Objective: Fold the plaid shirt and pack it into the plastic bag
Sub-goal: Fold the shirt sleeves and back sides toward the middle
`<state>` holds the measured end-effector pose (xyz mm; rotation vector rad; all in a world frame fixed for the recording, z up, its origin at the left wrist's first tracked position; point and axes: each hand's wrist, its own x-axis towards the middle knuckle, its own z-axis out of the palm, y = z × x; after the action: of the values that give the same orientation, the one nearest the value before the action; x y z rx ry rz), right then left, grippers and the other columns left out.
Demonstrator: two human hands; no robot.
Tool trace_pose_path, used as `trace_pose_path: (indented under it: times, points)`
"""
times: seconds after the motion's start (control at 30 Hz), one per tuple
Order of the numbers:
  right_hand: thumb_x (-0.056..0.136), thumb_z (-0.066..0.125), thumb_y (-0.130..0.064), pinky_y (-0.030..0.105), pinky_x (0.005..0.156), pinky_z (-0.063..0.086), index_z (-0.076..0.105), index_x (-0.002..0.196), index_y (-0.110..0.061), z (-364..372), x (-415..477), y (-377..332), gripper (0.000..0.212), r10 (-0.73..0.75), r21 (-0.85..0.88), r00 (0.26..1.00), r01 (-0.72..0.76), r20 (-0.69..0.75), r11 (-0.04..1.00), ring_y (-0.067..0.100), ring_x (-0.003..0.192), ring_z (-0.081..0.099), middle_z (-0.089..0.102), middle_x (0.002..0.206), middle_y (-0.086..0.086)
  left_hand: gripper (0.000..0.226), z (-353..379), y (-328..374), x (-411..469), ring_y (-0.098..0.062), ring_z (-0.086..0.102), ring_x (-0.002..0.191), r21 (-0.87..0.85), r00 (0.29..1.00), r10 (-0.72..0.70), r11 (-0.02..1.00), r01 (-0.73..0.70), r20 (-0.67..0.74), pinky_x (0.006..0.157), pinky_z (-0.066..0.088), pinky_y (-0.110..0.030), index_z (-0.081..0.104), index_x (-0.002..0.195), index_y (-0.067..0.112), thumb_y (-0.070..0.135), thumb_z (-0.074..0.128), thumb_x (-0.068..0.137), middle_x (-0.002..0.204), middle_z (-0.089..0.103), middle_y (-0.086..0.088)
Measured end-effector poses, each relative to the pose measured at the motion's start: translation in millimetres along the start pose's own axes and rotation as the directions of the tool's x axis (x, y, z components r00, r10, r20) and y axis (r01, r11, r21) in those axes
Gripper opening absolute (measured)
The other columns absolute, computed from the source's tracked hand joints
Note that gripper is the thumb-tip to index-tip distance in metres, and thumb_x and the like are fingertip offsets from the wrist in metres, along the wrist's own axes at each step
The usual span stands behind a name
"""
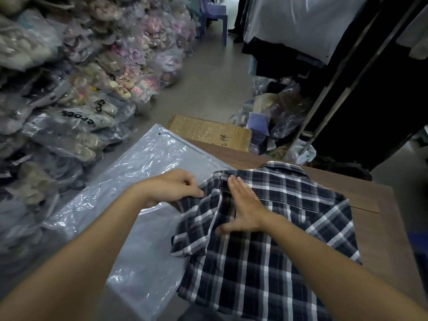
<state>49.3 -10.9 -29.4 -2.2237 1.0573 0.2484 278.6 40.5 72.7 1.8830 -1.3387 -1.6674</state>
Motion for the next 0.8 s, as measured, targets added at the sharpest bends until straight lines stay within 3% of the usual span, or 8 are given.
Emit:
trace_pose_path:
  times: [0.07,0.13,0.23,0.27,0.4,0.53,0.67,0.8]
  points:
    - [0.076,0.073,-0.047,0.044,0.121,0.022,0.008,0.158,-0.016,-13.6,-7.4,6.1,0.109,0.058,0.299,0.994,-0.028,-0.094,0.954,0.025,0.152,0.012,0.017,0.165,0.007,0.026,21.5,15.0,3.2,-0.022,0.062,0.066,0.0,0.994,0.08,0.997,-0.081,0.07,0.061,0.057,-0.034,0.051,0.072,0.015,0.011,0.072,0.088,0.071,0.057,-0.008]
    - [0.087,0.062,-0.031,0.045,0.105,0.046,0.034,0.15,-0.018,-24.0,-15.7,11.7,0.07,0.185,0.58,0.969,-0.058,-0.162,0.812,0.028,0.129,0.053,0.058,0.136,0.009,0.026,47.9,27.4,10.5,-0.016,0.058,0.06,0.052,0.981,0.145,0.987,-0.153,0.128,0.054,0.053,-0.029,0.051,0.074,0.016,0.01,0.074,0.085,0.07,0.054,-0.004]
    - [0.099,0.047,-0.037,0.048,0.08,0.058,0.053,0.131,-0.014,-34.9,-23.2,17.7,0.04,0.378,0.857,0.924,-0.144,-0.063,0.495,0.034,0.095,0.068,0.068,0.106,0.013,0.02,94.6,39.0,26.4,-0.012,0.056,0.059,0.117,0.96,0.166,0.974,-0.196,0.224,0.051,0.048,-0.022,0.057,0.084,0.013,0.019,0.076,0.085,0.077,0.058,-0.003]
    - [0.1,0.046,-0.046,0.042,0.072,0.058,0.056,0.127,-0.015,-36.0,-25.6,21.0,0.043,0.402,0.86,0.915,-0.186,-0.024,0.474,0.031,0.091,0.068,0.067,0.105,0.013,0.02,109.3,39.4,31.6,-0.011,0.06,0.064,0.129,0.957,0.138,0.976,-0.175,0.256,0.055,0.051,-0.022,0.059,0.09,0.011,0.024,0.074,0.087,0.081,0.061,-0.002]
    - [0.091,0.067,-0.04,0.035,0.075,0.056,0.061,0.122,-0.014,-21.1,-30.7,40.2,0.041,0.422,0.708,0.904,-0.256,-0.066,0.658,0.02,0.088,0.067,0.068,0.095,0.003,0.032,142.8,23.1,52.3,-0.016,0.066,0.096,0.279,0.951,0.072,0.947,-0.16,0.301,0.087,0.056,-0.035,0.064,0.108,0.015,0.042,0.066,0.091,0.106,0.068,-0.001]
    - [0.089,0.071,-0.021,0.033,0.072,0.053,0.056,0.127,-0.016,-9.3,-30.4,47.5,0.041,0.381,0.5,0.912,-0.262,-0.153,0.826,0.013,0.08,0.065,0.071,0.08,-0.003,0.014,126.8,0.6,54.3,-0.016,0.063,0.087,0.437,0.965,0.259,0.865,-0.246,0.029,0.075,0.053,-0.029,0.06,0.086,0.025,0.029,0.073,0.087,0.09,0.062,0.007]
    - [0.094,0.058,-0.02,0.046,0.073,0.055,0.045,0.117,-0.025,-8.7,-28.6,32.4,0.027,0.227,0.145,0.919,-0.189,-0.323,0.971,0.022,0.091,0.06,0.062,0.102,-0.002,0.056,106.5,-32.7,45.2,-0.015,0.045,0.111,0.767,0.894,0.446,0.586,-0.26,-0.038,0.09,0.048,-0.034,0.05,0.122,0.024,0.058,0.068,0.081,0.12,0.048,0.005]
    - [0.097,0.05,-0.026,0.038,0.082,0.051,0.055,0.126,-0.021,-7.5,-15.5,14.0,0.029,-0.079,-0.068,0.88,0.054,-0.468,0.996,0.023,0.116,0.047,0.05,0.133,0.001,0.084,114.7,-54.5,38.0,-0.017,0.021,0.143,0.725,0.91,0.415,0.627,-0.284,-0.003,0.115,0.029,-0.037,0.029,0.15,0.017,0.068,0.052,0.086,0.155,0.024,0.0]
